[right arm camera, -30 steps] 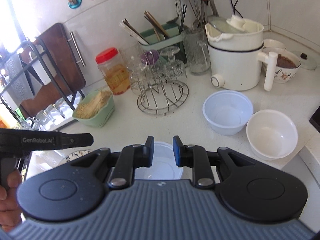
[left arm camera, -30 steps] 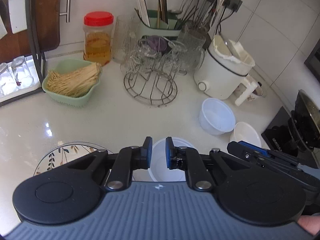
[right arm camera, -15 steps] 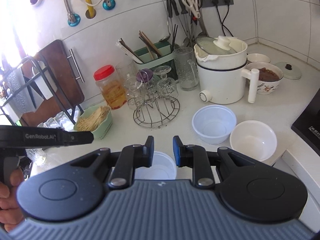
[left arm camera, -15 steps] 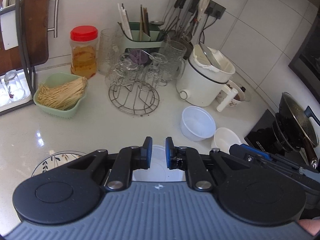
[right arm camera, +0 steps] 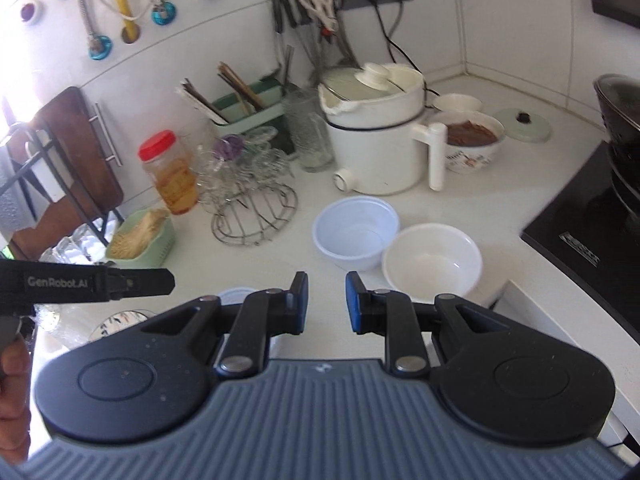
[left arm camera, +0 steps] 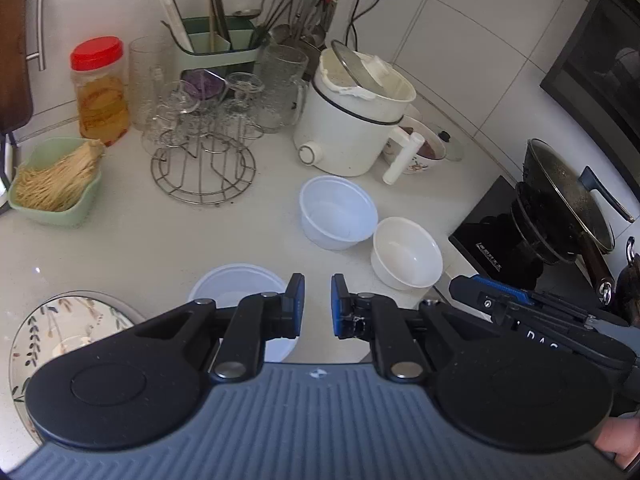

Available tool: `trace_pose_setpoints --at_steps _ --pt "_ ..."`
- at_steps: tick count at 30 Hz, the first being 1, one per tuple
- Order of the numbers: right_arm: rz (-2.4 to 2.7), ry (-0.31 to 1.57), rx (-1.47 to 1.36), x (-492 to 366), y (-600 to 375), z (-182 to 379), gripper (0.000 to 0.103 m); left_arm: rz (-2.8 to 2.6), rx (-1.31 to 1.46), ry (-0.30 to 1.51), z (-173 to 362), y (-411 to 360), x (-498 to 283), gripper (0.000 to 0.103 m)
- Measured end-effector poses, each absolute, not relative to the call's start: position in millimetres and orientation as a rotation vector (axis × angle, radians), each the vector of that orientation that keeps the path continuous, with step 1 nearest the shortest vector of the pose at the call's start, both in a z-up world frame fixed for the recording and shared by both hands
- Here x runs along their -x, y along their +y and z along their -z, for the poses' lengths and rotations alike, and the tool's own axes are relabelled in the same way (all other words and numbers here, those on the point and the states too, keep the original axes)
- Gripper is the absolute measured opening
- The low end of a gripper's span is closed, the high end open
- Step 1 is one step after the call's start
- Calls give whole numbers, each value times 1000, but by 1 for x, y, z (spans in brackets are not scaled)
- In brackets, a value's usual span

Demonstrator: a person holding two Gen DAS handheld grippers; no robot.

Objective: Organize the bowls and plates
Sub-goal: 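Open both grippers and move them to the plastic bowl by the rice cooker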

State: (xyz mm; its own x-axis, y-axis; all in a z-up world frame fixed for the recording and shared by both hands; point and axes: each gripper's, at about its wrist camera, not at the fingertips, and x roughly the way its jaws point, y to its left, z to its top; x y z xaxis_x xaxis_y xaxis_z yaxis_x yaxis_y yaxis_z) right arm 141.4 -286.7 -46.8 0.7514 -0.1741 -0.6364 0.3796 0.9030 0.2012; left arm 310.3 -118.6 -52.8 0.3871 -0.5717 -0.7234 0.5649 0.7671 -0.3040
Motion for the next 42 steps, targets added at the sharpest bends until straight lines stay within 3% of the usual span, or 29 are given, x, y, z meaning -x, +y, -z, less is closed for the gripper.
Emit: trace_pose_setpoints --at_steps 23,27,29,31,32,42 --pt "310 757 -306 -184 -368 74 24 652 37 1031 115 -196 -381 15" --pt "297 769 -309 -207 -384 80 25 622 60 1047 129 -208 -398 34" --pt "284 770 -313 -220 -390 83 26 614 65 1055 136 -215 -406 37" --pt "268 764 -318 -232 -395 86 42 599 72 1064 143 -221 -414 38" --pt "257 763 -321 -239 -397 89 43 593 75 1068 147 -224 -418 39" --pt "218 799 -341 -293 -418 124 42 547 140 1093 174 -243 -445 38"
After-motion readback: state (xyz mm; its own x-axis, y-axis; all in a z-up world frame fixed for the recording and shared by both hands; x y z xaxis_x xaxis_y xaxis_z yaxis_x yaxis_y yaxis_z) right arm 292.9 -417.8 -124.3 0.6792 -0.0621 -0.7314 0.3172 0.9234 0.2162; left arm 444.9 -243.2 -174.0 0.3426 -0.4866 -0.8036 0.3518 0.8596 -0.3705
